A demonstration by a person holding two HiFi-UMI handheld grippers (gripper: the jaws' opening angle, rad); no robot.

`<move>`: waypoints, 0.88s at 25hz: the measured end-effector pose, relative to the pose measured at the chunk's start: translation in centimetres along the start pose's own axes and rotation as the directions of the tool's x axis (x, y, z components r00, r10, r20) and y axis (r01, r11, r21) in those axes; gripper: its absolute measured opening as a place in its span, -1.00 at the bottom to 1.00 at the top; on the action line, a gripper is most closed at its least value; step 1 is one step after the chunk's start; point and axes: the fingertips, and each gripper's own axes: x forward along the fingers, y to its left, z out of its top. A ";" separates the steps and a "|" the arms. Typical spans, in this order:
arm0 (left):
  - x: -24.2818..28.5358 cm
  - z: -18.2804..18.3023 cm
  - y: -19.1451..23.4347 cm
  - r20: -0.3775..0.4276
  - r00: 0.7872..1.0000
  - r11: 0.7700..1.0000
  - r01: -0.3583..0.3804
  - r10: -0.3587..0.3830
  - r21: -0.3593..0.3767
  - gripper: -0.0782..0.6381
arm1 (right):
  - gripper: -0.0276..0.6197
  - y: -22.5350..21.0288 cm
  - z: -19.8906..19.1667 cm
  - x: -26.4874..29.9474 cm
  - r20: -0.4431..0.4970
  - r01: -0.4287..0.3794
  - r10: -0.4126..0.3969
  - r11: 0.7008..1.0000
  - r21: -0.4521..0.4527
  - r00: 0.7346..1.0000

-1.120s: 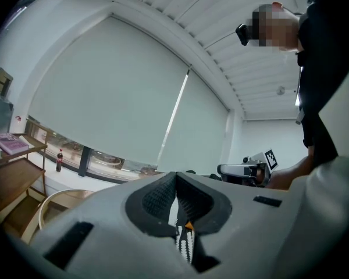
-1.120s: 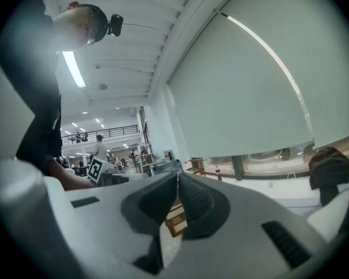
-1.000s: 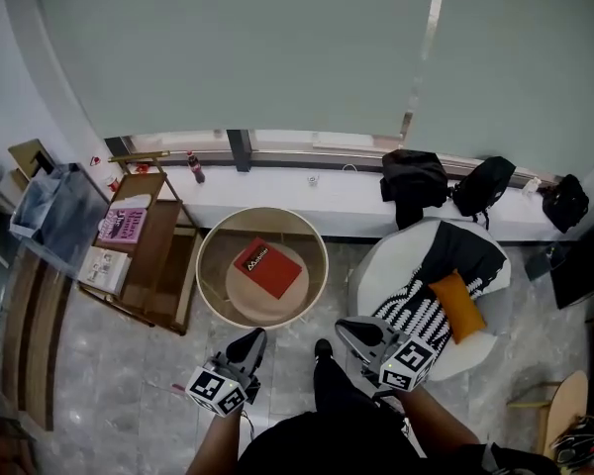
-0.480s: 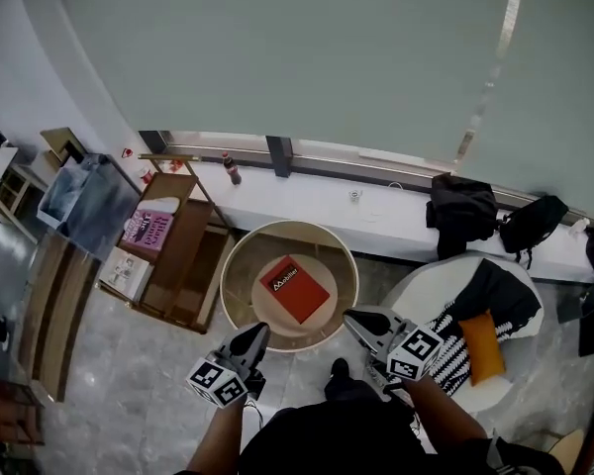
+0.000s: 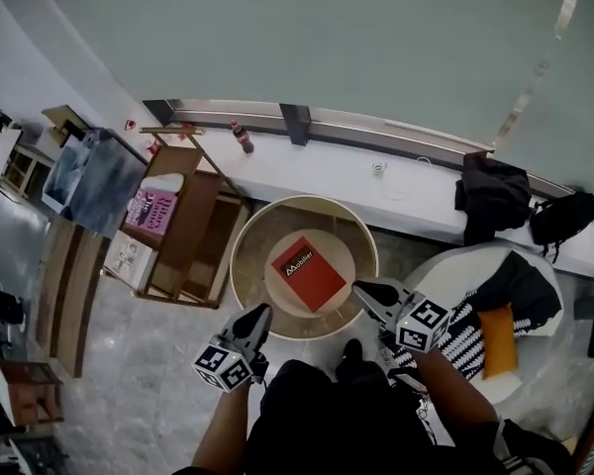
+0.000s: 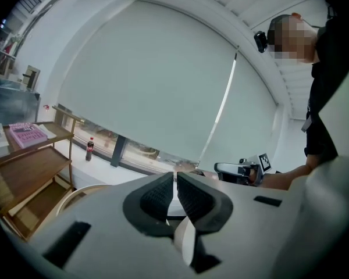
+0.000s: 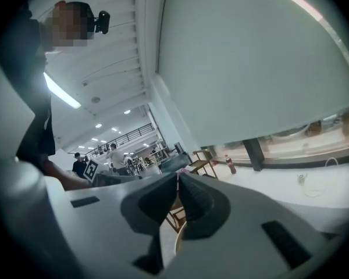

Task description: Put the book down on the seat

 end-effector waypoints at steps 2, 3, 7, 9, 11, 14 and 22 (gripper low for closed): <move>0.5 -1.2 1.7 -0.046 0.999 1.000 -0.022 0.022 -0.003 -0.71 | -0.82 -1.6 -1.1 0.6 -0.007 0.023 -0.023 0.998 0.053 1.000; 0.8 -1.7 2.8 -0.066 0.997 0.999 -0.032 0.031 -0.007 -0.71 | -0.82 -2.4 -1.6 0.9 -0.011 0.040 -0.039 0.997 0.073 0.999; 2.1 -3.7 8.0 -0.122 0.992 0.998 -0.042 0.036 -0.047 -0.71 | -0.82 -5.8 -3.8 2.8 -0.032 0.126 -0.123 0.983 0.136 0.992; 3.1 -5.1 10.8 -0.152 0.988 0.997 -0.029 0.019 -0.067 -0.71 | -0.82 -7.7 -5.2 3.5 -0.040 0.180 -0.176 0.969 0.166 0.984; 4.4 -6.8 13.8 -0.197 0.980 0.996 -0.014 -0.004 -0.089 -0.71 | -0.80 -9.6 -6.8 4.3 -0.049 0.240 -0.235 0.950 0.201 0.971; 6.4 -9.7 17.9 -0.279 0.959 0.992 0.005 -0.040 -0.125 -0.57 | -0.64 -11.8 -10.1 5.4 -0.088 0.315 -0.302 0.915 0.251 0.949; 11.1 -16.6 26.3 -0.439 0.889 0.985 0.072 -0.135 -0.158 -0.40 | -0.52 -17.8 -20.5 7.0 -0.212 0.489 -0.441 0.789 0.373 0.872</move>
